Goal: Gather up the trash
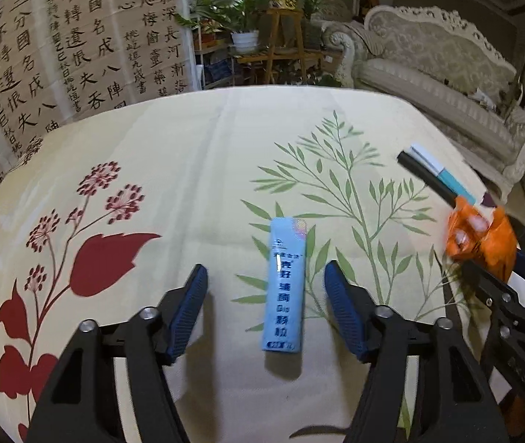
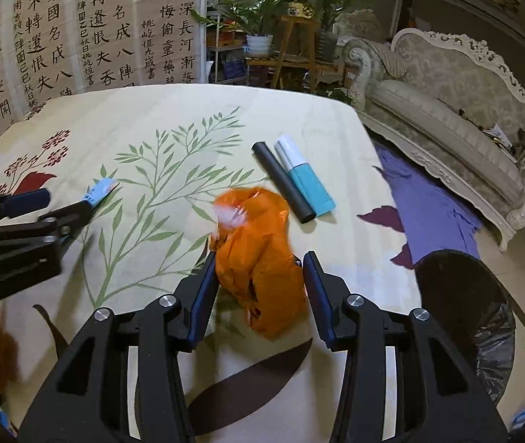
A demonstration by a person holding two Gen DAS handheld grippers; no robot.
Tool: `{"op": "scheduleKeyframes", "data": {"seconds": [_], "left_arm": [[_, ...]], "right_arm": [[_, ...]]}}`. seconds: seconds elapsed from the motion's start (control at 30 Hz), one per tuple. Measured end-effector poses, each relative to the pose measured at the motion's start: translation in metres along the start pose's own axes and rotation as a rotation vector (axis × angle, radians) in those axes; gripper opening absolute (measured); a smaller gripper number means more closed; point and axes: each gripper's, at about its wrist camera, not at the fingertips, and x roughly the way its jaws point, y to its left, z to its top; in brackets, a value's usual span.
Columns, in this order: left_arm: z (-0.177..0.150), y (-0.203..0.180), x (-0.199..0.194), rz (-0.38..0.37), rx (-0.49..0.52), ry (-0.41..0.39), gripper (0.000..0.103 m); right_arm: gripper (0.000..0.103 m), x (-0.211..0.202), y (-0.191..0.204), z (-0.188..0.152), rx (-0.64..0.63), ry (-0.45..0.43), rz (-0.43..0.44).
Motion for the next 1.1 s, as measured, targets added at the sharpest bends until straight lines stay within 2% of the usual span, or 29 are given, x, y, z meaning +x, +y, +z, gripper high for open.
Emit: {"op": "scheduleKeyframes", "data": {"seconds": [0.13, 0.2, 0.27, 0.57, 0.7, 0.8, 0.9, 0.93, 0.97, 1.1], "left_arm": [[0.001, -0.005, 0.002, 0.009, 0.031, -0.002, 0.041], [0.001, -0.007, 0.002, 0.015, 0.042, -0.009, 0.028], [0.001, -0.008, 0.002, 0.023, 0.055, -0.017, 0.021], [-0.001, -0.009, 0.004, 0.021, 0.065, -0.032, 0.018], [-0.002, -0.007, 0.003, 0.011, 0.051, -0.031, 0.018], [-0.003, -0.003, 0.001, 0.001, 0.033, -0.034, 0.018], [-0.004, 0.000, 0.000, -0.006, 0.025, -0.037, 0.018], [-0.004, 0.000, -0.001, -0.006, 0.023, -0.039, 0.018], [-0.004, 0.002, -0.001, -0.008, 0.022, -0.041, 0.018], [-0.005, 0.004, -0.004, -0.009, 0.013, -0.050, 0.018]], "right_arm": [[0.044, 0.002, -0.001, -0.002, 0.013, 0.013, 0.017], [0.044, 0.003, -0.002, -0.002, 0.015, 0.018, 0.021], [0.044, 0.004, -0.002, -0.003, 0.017, 0.024, 0.025], [0.045, 0.005, -0.002, -0.002, 0.020, 0.031, 0.030], [0.053, 0.005, -0.003, -0.002, 0.019, 0.026, 0.028], [0.054, 0.004, 0.000, 0.001, 0.010, 0.016, 0.025], [0.054, 0.005, 0.003, 0.004, 0.005, 0.012, 0.019], [0.052, 0.006, 0.005, 0.006, 0.003, 0.014, 0.015], [0.046, 0.007, 0.006, 0.006, 0.000, 0.021, 0.014], [0.045, 0.004, 0.010, 0.006, -0.004, 0.015, 0.008]]}}
